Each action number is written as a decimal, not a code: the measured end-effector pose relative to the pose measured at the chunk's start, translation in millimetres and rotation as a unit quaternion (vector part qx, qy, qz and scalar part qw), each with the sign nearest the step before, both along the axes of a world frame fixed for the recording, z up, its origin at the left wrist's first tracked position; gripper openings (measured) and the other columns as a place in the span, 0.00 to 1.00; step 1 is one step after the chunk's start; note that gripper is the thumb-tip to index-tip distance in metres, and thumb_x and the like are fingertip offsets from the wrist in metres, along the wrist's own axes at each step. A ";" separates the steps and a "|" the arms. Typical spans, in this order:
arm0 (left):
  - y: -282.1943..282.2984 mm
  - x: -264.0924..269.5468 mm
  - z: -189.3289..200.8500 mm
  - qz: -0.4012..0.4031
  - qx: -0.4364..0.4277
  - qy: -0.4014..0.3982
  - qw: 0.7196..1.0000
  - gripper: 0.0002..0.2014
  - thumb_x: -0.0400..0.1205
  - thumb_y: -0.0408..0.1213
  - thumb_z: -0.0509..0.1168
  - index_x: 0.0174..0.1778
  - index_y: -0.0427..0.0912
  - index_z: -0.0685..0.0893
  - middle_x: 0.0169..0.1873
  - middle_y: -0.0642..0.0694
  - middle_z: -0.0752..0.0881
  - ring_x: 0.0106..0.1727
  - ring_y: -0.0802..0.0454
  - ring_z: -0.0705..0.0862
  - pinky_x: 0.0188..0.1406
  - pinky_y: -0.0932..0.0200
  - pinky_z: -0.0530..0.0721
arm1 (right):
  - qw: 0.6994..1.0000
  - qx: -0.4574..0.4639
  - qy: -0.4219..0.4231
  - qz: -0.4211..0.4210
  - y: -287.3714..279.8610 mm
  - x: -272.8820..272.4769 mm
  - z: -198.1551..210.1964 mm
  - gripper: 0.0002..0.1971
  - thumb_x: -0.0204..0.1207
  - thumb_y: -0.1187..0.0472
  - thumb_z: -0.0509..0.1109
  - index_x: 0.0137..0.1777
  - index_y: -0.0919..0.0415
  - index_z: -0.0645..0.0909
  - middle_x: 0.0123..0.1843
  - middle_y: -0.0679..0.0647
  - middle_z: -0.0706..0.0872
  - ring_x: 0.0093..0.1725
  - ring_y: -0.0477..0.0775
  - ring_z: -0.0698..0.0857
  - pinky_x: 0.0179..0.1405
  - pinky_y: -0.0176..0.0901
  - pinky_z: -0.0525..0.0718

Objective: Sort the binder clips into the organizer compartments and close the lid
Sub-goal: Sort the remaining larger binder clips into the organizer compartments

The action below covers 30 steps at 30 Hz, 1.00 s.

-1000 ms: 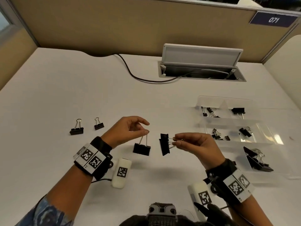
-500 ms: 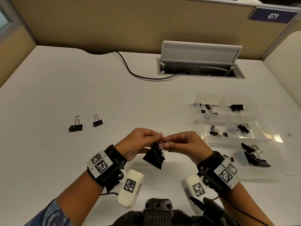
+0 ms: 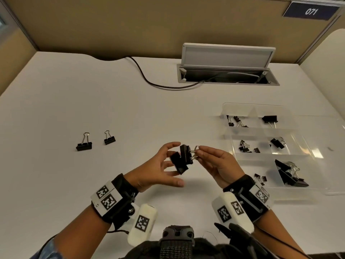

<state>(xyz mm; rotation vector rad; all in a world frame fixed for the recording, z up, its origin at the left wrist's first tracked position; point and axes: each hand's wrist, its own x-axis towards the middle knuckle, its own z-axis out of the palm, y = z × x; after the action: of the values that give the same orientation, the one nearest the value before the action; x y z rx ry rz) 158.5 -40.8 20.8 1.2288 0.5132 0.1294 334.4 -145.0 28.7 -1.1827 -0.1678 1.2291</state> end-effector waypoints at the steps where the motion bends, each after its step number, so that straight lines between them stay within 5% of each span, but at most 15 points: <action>1: -3.0 0.7 -1.2 0.004 0.022 -0.003 1.000 0.48 0.58 0.33 0.81 0.72 0.57 0.65 0.69 0.43 0.70 0.65 0.50 0.82 0.59 0.59 0.83 | 0.999 0.003 0.028 -0.019 0.7 -0.1 0.4 0.10 0.60 0.72 0.71 0.42 0.67 0.87 0.36 0.58 0.91 0.36 0.50 0.90 0.34 0.32 0.87; 7: -4.3 6.7 -0.7 0.122 0.094 -0.015 0.988 0.28 0.69 0.24 0.76 0.63 0.46 0.77 0.60 0.45 0.83 0.53 0.50 0.89 0.50 0.61 0.85 | 0.998 0.005 0.035 -0.044 1.1 -4.9 -0.8 0.16 0.58 0.72 0.72 0.49 0.68 0.84 0.37 0.58 0.91 0.37 0.51 0.91 0.37 0.33 0.88; 11: -1.4 5.2 -1.0 0.111 0.137 0.007 0.984 0.29 0.70 0.26 0.75 0.67 0.47 0.77 0.66 0.45 0.75 0.53 0.52 0.89 0.51 0.65 0.85 | 0.998 0.009 -0.024 -0.052 -1.4 -0.8 -0.7 0.21 0.48 0.67 0.78 0.45 0.67 0.85 0.34 0.58 0.91 0.36 0.52 0.91 0.37 0.33 0.87; 15: -3.0 3.5 0.2 0.062 0.113 0.005 0.992 0.34 0.72 0.25 0.74 0.72 0.51 0.71 0.66 0.47 0.79 0.54 0.51 0.89 0.55 0.61 0.85 | 0.999 -0.006 0.033 -0.021 0.6 -3.6 -1.9 0.13 0.59 0.72 0.72 0.45 0.68 0.85 0.35 0.60 0.91 0.36 0.52 0.91 0.35 0.33 0.88; 19: -6.8 4.3 2.1 0.070 0.117 0.001 0.991 0.34 0.71 0.26 0.75 0.70 0.54 0.71 0.62 0.52 0.82 0.53 0.51 0.90 0.57 0.59 0.85 | 0.998 -0.022 0.060 0.002 1.5 -6.2 -4.0 0.11 0.59 0.71 0.72 0.43 0.69 0.86 0.37 0.61 0.91 0.36 0.51 0.91 0.33 0.32 0.87; 30: -13.1 16.3 2.1 0.114 0.158 -0.017 0.981 0.25 0.67 0.37 0.77 0.60 0.53 0.81 0.53 0.49 0.89 0.50 0.52 0.90 0.49 0.61 0.87 | 0.999 -0.027 0.002 0.046 -6.8 0.7 -6.7 0.11 0.61 0.65 0.75 0.44 0.65 0.88 0.39 0.61 0.91 0.41 0.55 0.91 0.36 0.33 0.87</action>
<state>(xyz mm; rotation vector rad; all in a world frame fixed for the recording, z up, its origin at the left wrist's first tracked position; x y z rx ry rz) 174.7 -53.9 22.9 1.4705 0.6195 0.4382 335.1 -151.8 22.0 -1.2302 -0.1892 1.3232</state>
